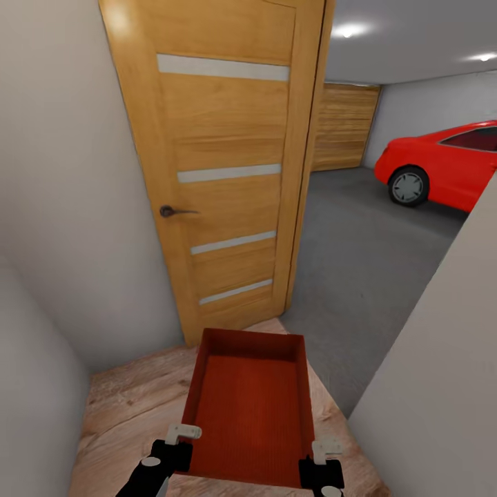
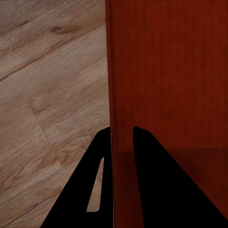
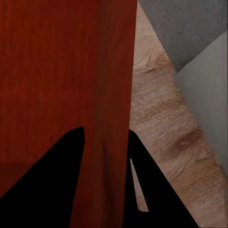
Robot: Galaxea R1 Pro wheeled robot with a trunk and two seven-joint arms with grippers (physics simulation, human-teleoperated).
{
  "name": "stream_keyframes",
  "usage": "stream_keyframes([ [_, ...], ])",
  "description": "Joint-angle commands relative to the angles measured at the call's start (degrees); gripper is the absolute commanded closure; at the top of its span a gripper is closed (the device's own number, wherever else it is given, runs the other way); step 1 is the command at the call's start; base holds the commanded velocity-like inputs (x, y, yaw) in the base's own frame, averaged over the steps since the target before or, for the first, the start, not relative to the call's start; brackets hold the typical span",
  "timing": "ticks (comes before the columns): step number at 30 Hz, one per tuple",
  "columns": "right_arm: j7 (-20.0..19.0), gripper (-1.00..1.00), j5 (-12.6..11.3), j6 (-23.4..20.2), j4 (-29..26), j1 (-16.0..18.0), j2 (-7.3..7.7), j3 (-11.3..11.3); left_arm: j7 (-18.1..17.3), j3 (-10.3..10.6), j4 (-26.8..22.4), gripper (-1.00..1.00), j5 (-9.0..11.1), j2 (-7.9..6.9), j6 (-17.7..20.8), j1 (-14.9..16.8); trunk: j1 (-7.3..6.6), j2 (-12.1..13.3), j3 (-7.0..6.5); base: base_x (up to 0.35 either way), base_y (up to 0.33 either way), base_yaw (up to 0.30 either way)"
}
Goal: Move the two storage containers from the living room to the garage. In the garage, place one container on the floor and stack the other container on top of it (either order is fine).
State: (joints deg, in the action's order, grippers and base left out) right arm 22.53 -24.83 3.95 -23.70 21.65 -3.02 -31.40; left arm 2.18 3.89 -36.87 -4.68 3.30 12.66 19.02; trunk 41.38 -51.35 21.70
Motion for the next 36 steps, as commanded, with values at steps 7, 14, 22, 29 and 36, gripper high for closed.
stream_keyframes([
  [7, 5.33, 1.0, 0.39, 0.49, -0.03, 1.55, 0.06, -0.33, 0.63, 1.3, 2.86, 1.0, -0.33, -0.05, 0.29, -0.03, 0.0, -0.05, 0.06, 0.0, 0.0, -0.244],
  [14, 5.33, 1.0, 0.39, 0.53, -0.03, 1.55, 0.05, -0.35, 0.63, 1.3, 2.86, 1.0, -0.33, -0.05, 0.26, -0.03, 0.0, -0.05, 0.06, 0.0, 0.0, -0.245],
  [22, 5.33, 1.0, 0.39, 0.53, -0.03, 1.55, 0.1, -0.39, 0.63, 1.3, 2.86, 1.0, -0.33, -0.05, 0.26, -0.03, 0.0, -0.05, 0.06, 0.0, 0.0, -0.244],
  [29, 4.89, 1.0, 0.39, 0.53, -0.03, 1.55, 0.39, -0.4, 0.63, 1.3, 2.87, 1.0, -0.33, -0.05, 0.43, -0.03, 0.0, -0.05, 0.06, 0.036, 0.041, -0.097],
  [36, 4.8, 1.0, 0.39, 0.53, -0.03, 1.55, 0.47, -0.37, 0.63, 1.28, 2.94, 1.0, -0.31, -0.03, 0.63, -0.03, 0.0, -0.05, 0.06, 0.184, 0.246, -0.003],
])
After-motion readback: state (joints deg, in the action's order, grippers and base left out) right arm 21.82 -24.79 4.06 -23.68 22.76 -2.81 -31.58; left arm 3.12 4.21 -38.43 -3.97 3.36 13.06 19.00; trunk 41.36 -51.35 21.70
